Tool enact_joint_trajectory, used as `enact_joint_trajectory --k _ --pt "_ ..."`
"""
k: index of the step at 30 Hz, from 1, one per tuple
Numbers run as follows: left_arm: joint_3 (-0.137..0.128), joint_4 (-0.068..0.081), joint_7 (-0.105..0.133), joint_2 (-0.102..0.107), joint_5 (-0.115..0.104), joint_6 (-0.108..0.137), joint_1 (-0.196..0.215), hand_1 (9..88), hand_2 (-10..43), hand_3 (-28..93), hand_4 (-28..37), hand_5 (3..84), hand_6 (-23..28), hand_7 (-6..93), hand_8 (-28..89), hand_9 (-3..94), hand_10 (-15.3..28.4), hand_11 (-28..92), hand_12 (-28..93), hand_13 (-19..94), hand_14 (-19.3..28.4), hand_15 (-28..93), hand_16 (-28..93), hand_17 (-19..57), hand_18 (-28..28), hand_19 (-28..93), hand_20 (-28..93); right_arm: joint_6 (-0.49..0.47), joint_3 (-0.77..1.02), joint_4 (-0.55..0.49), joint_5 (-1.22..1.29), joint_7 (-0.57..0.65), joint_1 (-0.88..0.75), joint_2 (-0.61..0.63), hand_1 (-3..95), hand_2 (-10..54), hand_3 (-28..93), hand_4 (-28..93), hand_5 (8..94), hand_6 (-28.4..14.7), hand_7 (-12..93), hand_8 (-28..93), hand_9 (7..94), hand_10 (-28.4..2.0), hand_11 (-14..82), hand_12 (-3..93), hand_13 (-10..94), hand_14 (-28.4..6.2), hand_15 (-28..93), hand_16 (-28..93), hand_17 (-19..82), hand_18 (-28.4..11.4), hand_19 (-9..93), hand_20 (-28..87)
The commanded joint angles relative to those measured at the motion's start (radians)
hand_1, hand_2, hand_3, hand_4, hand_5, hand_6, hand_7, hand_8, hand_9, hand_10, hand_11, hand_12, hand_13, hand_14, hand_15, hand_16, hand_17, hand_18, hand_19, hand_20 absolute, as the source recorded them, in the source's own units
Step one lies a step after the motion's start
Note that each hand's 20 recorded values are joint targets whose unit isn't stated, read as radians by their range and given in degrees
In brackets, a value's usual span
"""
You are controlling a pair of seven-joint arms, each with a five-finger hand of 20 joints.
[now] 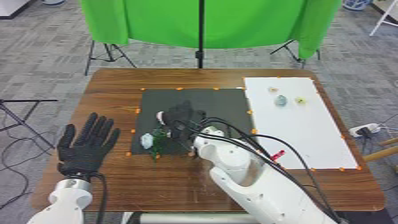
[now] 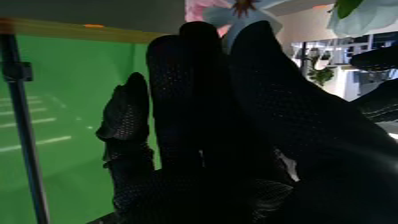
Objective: Arrange flowers
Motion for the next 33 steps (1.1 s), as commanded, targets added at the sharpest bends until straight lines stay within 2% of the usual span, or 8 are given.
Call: enact_joint_trajectory --k 1,5,8,16,23,27,31,33 --pt "0.006 0.006 -0.015 -0.004 -0.003 0.016 -0.007 23.8 17.9 75 -28.3 46.4 10.5 10.4 -9 38.6 16.0 21 9 28 16.0 36 -8 -8.7 13.8 37 12 -0.017 0.026 0.002 -0.028 0.012 -0.005 0.012 58.4 -9.5 74 -28 64.9 0.3 21 -16 66.4 -12.4 20.3 16.2 59 -9.3 59 36 28 -22.4 85 42" --pt "0.001 0.003 -0.018 -0.013 0.005 0.02 0.001 23.9 17.9 75 -28.3 46.5 10.5 10.4 -9 38.6 16.0 21 9 28 16.0 36 -8 -8.7 13.8 37 12 -0.033 0.052 -0.027 -0.006 0.048 -0.02 0.027 57.5 -9.5 75 -28 62.6 -0.2 20 -16 63.5 -13.0 18.6 15.8 57 -9.8 59 36 27 -22.5 84 42" --pt "-0.004 -0.003 -0.003 -0.016 0.04 0.04 0.018 23.9 17.9 75 -28.3 46.5 10.5 10.4 -9 38.5 16.0 21 9 28 16.0 36 -8 -8.7 13.8 37 12 -0.037 0.078 -0.044 -0.008 0.066 -0.018 0.049 51.5 -9.5 80 -28 60.3 -1.3 20 -15 59.2 -15.0 17.5 15.6 54 -12.2 63 30 27 -23.0 84 42" --pt "-0.013 -0.014 0.01 -0.025 0.036 0.026 0.043 24.0 17.9 75 -28.3 46.5 10.5 10.5 -9 38.5 16.1 21 9 28 16.0 36 -8 -8.8 13.8 37 12 -0.041 0.178 -0.118 0.046 0.163 -0.038 0.139 48.3 -9.5 84 -28 57.0 -2.9 18 -15 54.5 -16.5 15.6 14.9 52 -13.8 61 24 26 -23.3 83 40" --pt "-0.015 -0.026 0.03 -0.025 0.041 0.029 0.067 24.1 17.9 75 -28.3 46.5 10.5 10.4 -9 38.5 16.0 21 9 28 16.0 36 -8 -8.6 13.7 37 12 -0.024 0.277 -0.016 0.021 0.183 -0.003 0.194 47.2 -9.5 86 -28 55.0 -3.3 18 -14 50.6 -16.2 13.8 13.9 46 -14.3 46 12 24 -22.8 77 34" --pt "-0.012 -0.025 0.027 -0.026 0.043 0.028 0.065 24.1 17.9 75 -28.3 46.5 10.5 10.4 -9 38.5 16.0 21 9 28 16.1 36 -8 -8.7 13.7 37 12 -0.017 0.31 0.041 0.048 0.228 0.01 0.215 47.8 -9.5 87 -28 54.6 -2.7 18 -15 47.7 -15.7 12.1 13.2 41 -15.1 37 12 22 -22.1 74 31" --pt "-0.016 -0.025 0.023 -0.033 0.071 0.029 0.067 24.1 17.9 75 -28.3 46.5 10.5 10.4 -9 38.5 16.0 21 9 28 16.1 36 -8 -8.8 13.8 37 12 -0.02 0.349 0.065 0.038 0.25 -0.014 0.226 46.3 -9.5 86 -28 53.4 -2.9 18 -15 46.5 -15.9 11.8 13.0 40 -15.3 34 12 22 -21.8 72 29" --pt "-0.015 -0.024 0.022 -0.035 0.068 0.026 0.065 24.1 17.9 75 -28.3 46.4 10.5 10.4 -9 38.5 16.1 21 9 28 16.1 36 -8 -8.8 13.8 37 12 -0.035 0.364 0.072 0.034 0.264 -0.023 0.23 46.1 -9.5 86 -28 52.9 -3.0 18 -15 45.8 -15.9 11.5 12.9 39 -15.4 33 12 21 -21.8 72 28"
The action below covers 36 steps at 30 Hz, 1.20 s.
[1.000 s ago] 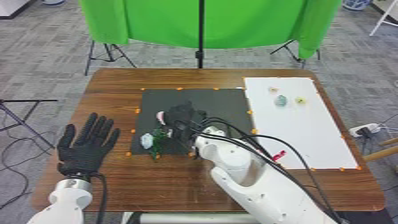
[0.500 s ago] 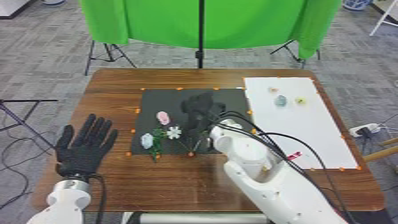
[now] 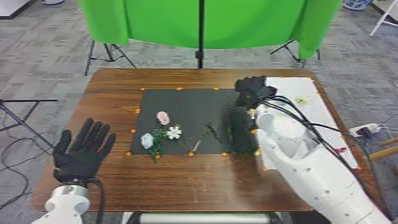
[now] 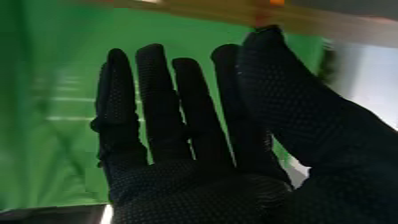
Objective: Arrange flowers
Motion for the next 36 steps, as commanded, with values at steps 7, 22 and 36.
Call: enact_joint_trajectory --k 7,22,36 --pt "0.003 0.001 -0.005 -0.02 0.028 0.003 0.014 24.1 17.8 75 -28.3 46.3 10.5 10.2 -9 38.4 16.0 21 9 28 16.0 36 -8 -8.8 13.8 37 12 -0.055 0.122 0.019 -0.003 0.096 -0.06 0.073 45.7 -9.5 86 -28 51.7 -3.1 18 -15 44.0 -16.1 11.1 12.6 37 -16.0 30 13 21 -21.8 71 27" --pt "-0.019 0.008 -0.022 -0.035 -0.001 -0.021 0.016 24.1 17.9 75 -28.3 46.2 10.5 9.9 -9 38.2 16.0 20 9 27 16.0 36 -8 -8.9 13.8 37 12 -0.106 0.099 0.122 0.017 0.121 -0.038 0.063 53.2 -9.5 74 -28 49.8 -2.8 18 -15 44.6 -14.6 11.1 11.6 45 -12.9 27 13 28 -21.6 80 28" --pt "-0.01 0.011 -0.02 -0.031 -0.008 -0.019 0.013 24.0 18.1 75 -28.3 46.2 10.5 10.0 -9 38.2 16.0 20 9 27 16.0 36 -8 -8.8 13.7 37 12 0.035 0.098 0.042 0.062 0.088 -0.083 0.094 67.3 -9.5 69 -28 63.7 -0.9 19 -14 69.7 -11.6 16.0 24.0 67 -4.9 34 35 35 -18.2 88 43"
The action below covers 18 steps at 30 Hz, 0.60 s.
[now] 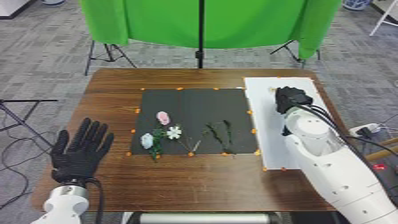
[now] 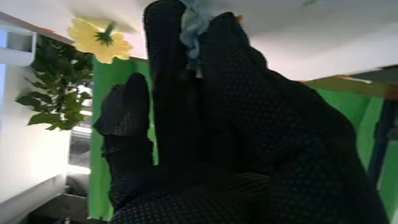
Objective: Arrange flowers
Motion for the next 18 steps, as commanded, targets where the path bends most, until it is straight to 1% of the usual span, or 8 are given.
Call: enact_joint_trajectory --k 1,3,7,9,12,15,18 --pt "0.007 0.008 -0.006 -0.004 -0.003 -0.006 0.013 24.0 18.1 75 -28.3 46.2 10.5 10.0 -9 38.2 16.0 20 9 27 16.0 36 -8 -8.9 13.7 37 12 0.092 -0.018 -0.096 0.02 -0.035 -0.045 0.039 67.2 -9.5 69 -28 63.9 -0.9 19 -14 70.1 -11.7 15.4 25.0 67 -4.9 34 35 35 -18.2 88 44" --pt "0.007 0.008 -0.007 -0.002 -0.001 -0.01 0.013 24.0 18.1 75 -28.3 46.1 10.5 10.0 -9 38.2 16.0 20 9 27 16.0 36 -8 -8.9 13.7 37 12 0.114 -0.03 -0.147 0.02 -0.048 -0.047 0.049 66.6 -9.5 69 -28 64.0 -1.0 19 -14 70.5 -11.7 15.0 25.6 67 -4.9 35 35 35 -18.3 88 44" --pt "0.005 0.006 -0.005 0.0 -0.003 -0.004 0.016 24.0 18.2 75 -28.3 46.1 10.4 10.0 -9 38.2 16.0 20 9 27 16.1 36 -8 -8.9 13.7 37 12 0.129 -0.069 -0.245 0.049 -0.062 -0.033 0.053 65.8 -9.5 70 -28 64.0 -1.2 19 -14 71.0 -11.9 14.5 26.2 67 -5.0 35 36 35 -18.7 88 44" --pt "0.006 0.005 -0.006 0.001 -0.004 -0.003 0.016 24.0 18.1 75 -28.3 46.1 10.4 10.0 -9 38.2 16.0 20 9 27 16.0 36 -8 -8.9 13.7 37 12 0.135 -0.096 -0.276 0.066 -0.072 -0.02 0.04 65.2 -9.5 70 -28 63.7 -1.7 19 -14 70.6 -12.2 14.8 26.1 67 -5.1 36 35 35 -18.9 88 44" --pt "0.007 0.003 -0.006 0.007 -0.002 0.0 0.019 24.0 18.1 75 -28.3 46.1 10.4 10.0 -9 38.2 16.0 20 9 27 16.0 36 -8 -8.9 13.7 37 12 0.129 -0.156 -0.295 0.085 -0.096 0.011 -0.001 64.8 -9.5 70 -28 63.3 -2.0 19 -14 69.1 -12.9 16.7 24.5 66 -5.1 37 34 35 -18.9 88 45" --pt "0.014 0.005 -0.006 0.008 -0.007 0.01 0.007 24.0 18.1 75 -28.3 46.1 10.5 10.1 -9 38.2 16.1 20 9 27 16.0 36 -8 -8.9 13.7 37 12 0.115 -0.222 -0.297 0.073 -0.139 0.038 -0.04 64.6 -9.5 70 -28 63.1 -2.1 19 -14 68.3 -13.3 17.8 23.3 65 -5.1 38 34 35 -18.9 88 45" --pt "0.019 0.01 -0.013 0.015 0.0 0.002 -0.009 24.0 18.1 75 -28.3 46.1 10.4 10.1 -9 38.1 16.0 20 9 27 16.0 36 -8 -8.9 13.7 37 12 0.087 -0.265 -0.31 0.085 -0.154 0.038 -0.064 64.4 -9.5 70 -28 62.7 -2.2 19 -14 67.7 -13.5 18.6 22.5 65 -5.2 38 34 35 -19.0 88 44"
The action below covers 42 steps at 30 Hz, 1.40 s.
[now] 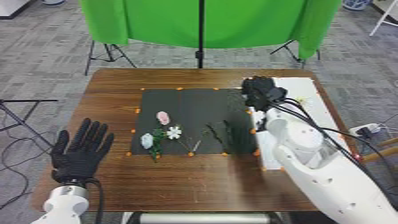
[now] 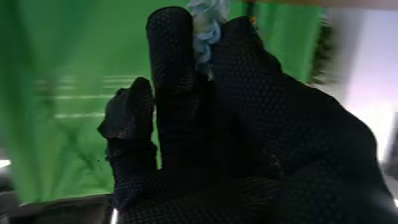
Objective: Arrange flowers
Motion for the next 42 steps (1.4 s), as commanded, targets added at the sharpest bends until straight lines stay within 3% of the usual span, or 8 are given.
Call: enact_joint_trajectory --k 1,9,15,20,22,27,31,42 --pt "0.02 0.011 -0.013 0.014 0.002 0.002 -0.015 24.0 18.2 75 -28.3 46.1 10.4 10.1 -9 38.1 16.0 20 9 27 16.0 36 -8 -8.9 13.7 37 12 -0.037 -0.126 -0.033 -0.003 -0.081 0.039 -0.117 64.3 -9.5 70 -28 62.6 -2.2 18 -14 67.6 -13.4 18.8 22.3 65 -5.3 38 34 34 -18.9 88 44" --pt "0.038 0.017 -0.034 0.011 -0.008 0.009 -0.028 24.0 18.2 75 -28.3 46.2 10.4 10.2 -9 38.3 16.0 20 9 27 16.0 36 -8 -8.9 13.8 37 12 -0.123 -0.217 -0.026 -0.037 -0.104 0.037 -0.143 64.0 -9.5 70 -28 62.2 -2.3 19 -14 66.8 -13.7 19.7 21.3 64 -5.5 38 33 34 -19.1 88 44" --pt "0.034 0.012 -0.026 0.016 -0.012 0.02 -0.022 24.0 18.3 75 -28.3 46.3 10.4 10.2 -9 38.3 16.0 21 9 28 16.0 36 -8 -8.9 13.8 37 12 -0.134 -0.24 0.001 -0.038 -0.103 0.05 -0.156 63.8 -9.5 70 -28 61.6 -2.5 18 -14 65.9 -13.9 21.0 19.7 64 -5.7 39 33 34 -19.2 88 44" --pt "0.043 0.028 -0.053 0.01 -0.01 0.015 -0.049 24.1 18.3 75 -28.3 46.3 10.4 10.3 -9 38.4 16.0 21 9 28 16.1 37 -8 -8.9 13.8 37 12 -0.127 -0.245 0.045 -0.056 -0.095 0.075 -0.168 63.3 -9.5 71 -28 60.3 -2.9 18 -14 65.8 -13.9 21.3 19.3 64 -5.6 39 33 34 -19.2 88 44" --pt "0.04 0.034 -0.06 0.012 -0.029 0.01 -0.052 24.1 18.3 75 -28.3 46.3 10.5 10.4 -9 38.4 16.0 21 9 28 16.1 37 -8 -8.9 13.8 37 12 -0.163 -0.233 0.059 -0.066 -0.111 0.077 -0.176 62.7 -9.5 71 -28 59.3 -2.9 17 -14 65.0 -14.2 21.5 18.8 63 -5.8 39 33 34 -19.7 88 44" --pt "0.029 0.018 -0.051 0.022 -0.038 0.004 -0.028 24.0 18.3 75 -28.3 46.4 10.5 10.3 -9 38.4 16.2 21 9 28 16.1 37 -8 -8.9 13.8 37 12 -0.238 -0.212 0.04 -0.048 -0.098 0.058 -0.173 61.1 -9.5 71 -28 56.8 -3.2 17 -14 62.0 -14.7 20.5 16.7 61 -6.5 39 32 32 -20.6 87 43" --pt "0.026 0.009 -0.07 0.02 -0.039 -0.007 -0.017 23.9 18.3 75 -28.3 46.4 10.5 10.2 -9 38.4 16.2 21 9 28 16.1 37 -8 -8.9 13.8 37 12 -0.305 -0.192 0.023 0.013 -0.079 0.051 -0.179 50.1 -9.5 81 -28 53.2 -4.4 16 -14 58.1 -16.2 19.3 15.1 57 -10.6 47 21 31 -21.5 87 41" --pt "0.035 0.011 -0.071 0.012 -0.052 0.016 -0.028 23.9 17.9 75 -28.3 46.3 10.6 9.9 -9 38.2 16.3 21 9 27 16.2 37 -8 -9.0 13.8 37 12 -0.315 -0.153 -0.064 0.139 -0.011 0.022 -0.172 42.8 -9.5 83 -28 45.7 -7.5 12 -12 50.0 -18.6 16.6 14.3 51 -13.8 54 13 28 -22.9 86 40"
